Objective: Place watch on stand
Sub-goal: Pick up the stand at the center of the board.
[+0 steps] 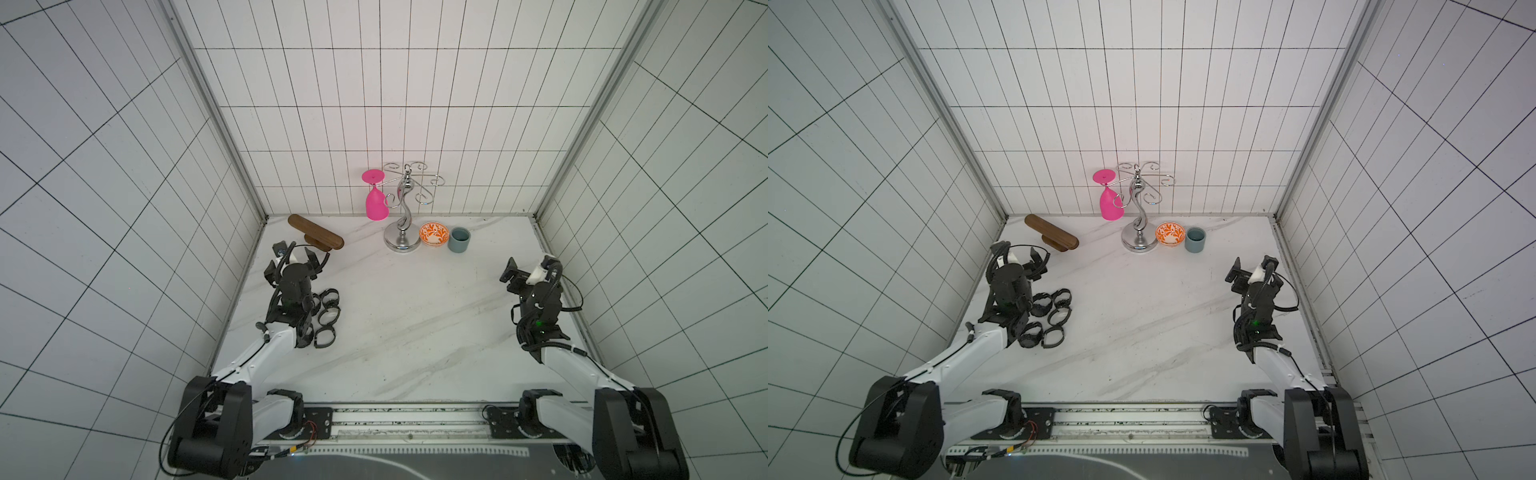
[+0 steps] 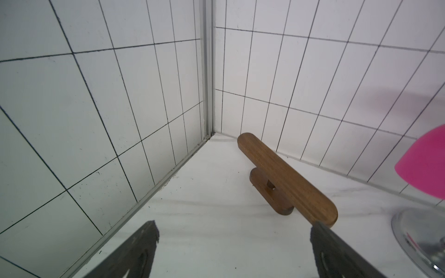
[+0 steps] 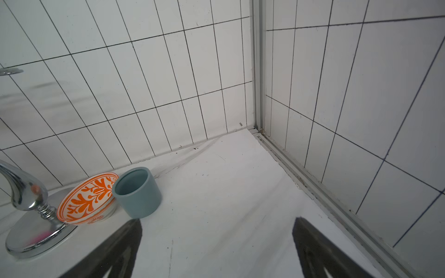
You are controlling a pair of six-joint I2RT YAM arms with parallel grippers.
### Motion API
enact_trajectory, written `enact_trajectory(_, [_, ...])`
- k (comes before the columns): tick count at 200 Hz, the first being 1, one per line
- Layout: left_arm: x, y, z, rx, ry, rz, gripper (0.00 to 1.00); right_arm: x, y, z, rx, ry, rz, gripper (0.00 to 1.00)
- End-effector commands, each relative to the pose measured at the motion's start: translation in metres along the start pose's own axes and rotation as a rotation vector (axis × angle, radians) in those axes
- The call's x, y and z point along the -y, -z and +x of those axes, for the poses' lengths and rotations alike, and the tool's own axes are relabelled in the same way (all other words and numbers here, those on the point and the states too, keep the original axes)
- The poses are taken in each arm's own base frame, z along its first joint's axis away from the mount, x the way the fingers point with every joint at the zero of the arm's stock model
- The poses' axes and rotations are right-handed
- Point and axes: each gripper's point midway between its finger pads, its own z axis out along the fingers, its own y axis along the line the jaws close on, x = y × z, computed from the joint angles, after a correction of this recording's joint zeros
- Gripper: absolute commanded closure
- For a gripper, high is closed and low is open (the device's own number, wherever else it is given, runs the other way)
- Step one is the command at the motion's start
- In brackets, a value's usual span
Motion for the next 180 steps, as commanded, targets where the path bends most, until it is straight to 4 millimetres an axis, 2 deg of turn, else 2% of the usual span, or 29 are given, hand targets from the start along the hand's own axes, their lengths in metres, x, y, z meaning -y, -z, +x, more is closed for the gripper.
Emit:
enact_trajectory(1, [-0.028,0.005,0.009,-0.118,0.089,-0.152,0.02,-0.001,0.0,-0.014,-0.111,-0.164,0.037,0.0])
enact_trajectory(15, [-0.024,0.002,0.0,-0.145,0.174,-0.1,0.02,-0.002,0.006,-0.018,-0.108,-0.211,0.013,0.01])
enact_trajectory(27, [-0.028,-0.001,0.001,-0.162,0.3,-0.107,0.02,0.008,0.012,-0.012,-0.118,-0.295,0.059,0.01])
enact_trajectory(37, [-0.027,-0.006,0.002,-0.181,0.397,-0.077,0.02,0.004,0.015,-0.013,-0.125,-0.287,0.018,0.01])
enact_trajectory(56, [0.001,-0.022,-0.002,-0.231,0.425,0.12,0.02,-0.008,0.016,-0.019,-0.148,-0.248,-0.043,0.01])
enact_trajectory(69, [0.014,-0.033,0.002,-0.277,0.423,0.143,0.02,-0.018,0.016,-0.023,-0.168,-0.214,-0.091,0.01])
enact_trajectory(91, [0.032,-0.059,0.022,-0.406,0.414,0.13,0.02,-0.035,0.016,-0.025,-0.206,-0.167,-0.16,0.01])
enact_trajectory(114, [0.052,-0.089,0.054,-0.557,0.405,0.123,0.03,-0.065,0.021,-0.022,-0.237,-0.106,-0.244,0.0])
enact_trajectory(131, [0.068,-0.108,0.069,-0.631,0.389,0.118,0.03,-0.095,0.03,-0.019,-0.249,-0.029,-0.322,0.0])
enact_trajectory(155, [0.087,-0.127,0.087,-0.681,0.366,0.11,0.03,-0.141,0.052,-0.014,-0.236,0.068,-0.462,0.01])
enact_trajectory(180, [0.104,-0.14,0.102,-0.726,0.337,0.088,0.03,-0.17,0.068,-0.004,-0.239,0.123,-0.532,0.01])
